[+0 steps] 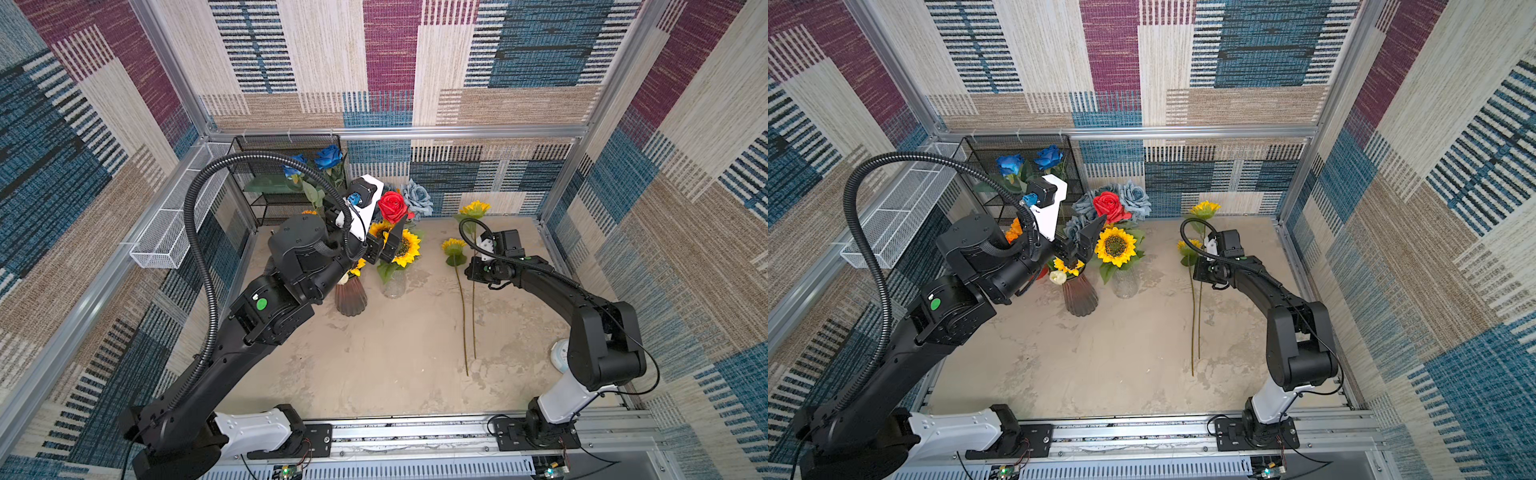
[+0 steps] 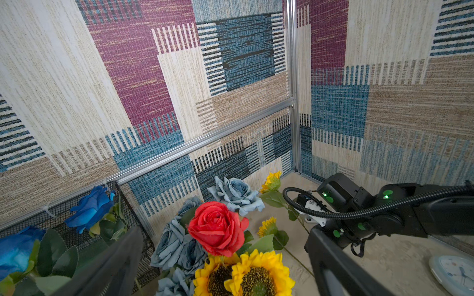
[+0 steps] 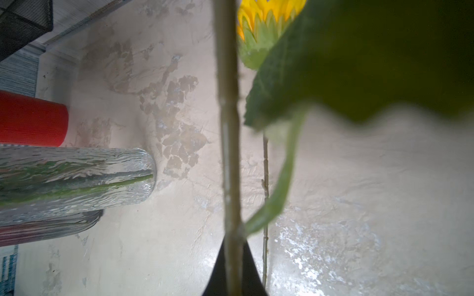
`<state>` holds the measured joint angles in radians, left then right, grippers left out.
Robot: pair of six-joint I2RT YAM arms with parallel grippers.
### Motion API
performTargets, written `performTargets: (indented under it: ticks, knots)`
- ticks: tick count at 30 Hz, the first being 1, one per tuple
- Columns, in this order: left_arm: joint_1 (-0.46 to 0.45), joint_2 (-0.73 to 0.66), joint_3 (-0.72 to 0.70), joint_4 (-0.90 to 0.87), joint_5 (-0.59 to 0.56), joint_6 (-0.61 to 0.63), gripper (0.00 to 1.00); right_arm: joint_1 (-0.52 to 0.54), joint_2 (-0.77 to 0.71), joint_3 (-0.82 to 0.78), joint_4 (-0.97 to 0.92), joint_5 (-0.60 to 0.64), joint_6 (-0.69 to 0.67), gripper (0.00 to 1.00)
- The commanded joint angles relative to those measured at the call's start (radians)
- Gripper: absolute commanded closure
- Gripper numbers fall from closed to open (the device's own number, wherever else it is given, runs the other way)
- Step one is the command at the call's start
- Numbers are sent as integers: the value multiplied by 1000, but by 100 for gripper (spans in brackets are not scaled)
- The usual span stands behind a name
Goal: Pick out yellow flowers from the vase
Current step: Place the flower at the center of the board.
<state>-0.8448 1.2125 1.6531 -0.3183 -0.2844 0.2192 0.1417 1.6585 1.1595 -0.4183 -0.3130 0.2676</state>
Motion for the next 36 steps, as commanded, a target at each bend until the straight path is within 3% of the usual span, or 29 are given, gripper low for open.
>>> performTargets:
  ticks: [1, 15, 19, 22, 28, 36]
  knots:
    - [1, 7, 9, 25, -12, -14, 1, -1, 6, 10, 7, 27, -6, 100]
    - [31, 23, -12, -18, -103, -57, 1, 20, 126, 65, -80, 91, -25, 100]
    - [42, 25, -18, -18, -81, -69, 1, 28, 156, 60, -83, 105, -20, 93]
    - [44, 31, -16, -28, -77, -70, 1, 30, 158, 54, -83, 111, -19, 84]
    - [50, 23, -20, -18, -67, -76, 1, 32, 151, 55, -91, 137, -12, 49]
    - [59, 31, -16, -35, -67, -84, 1, 39, 95, 58, -86, 149, 3, 36]
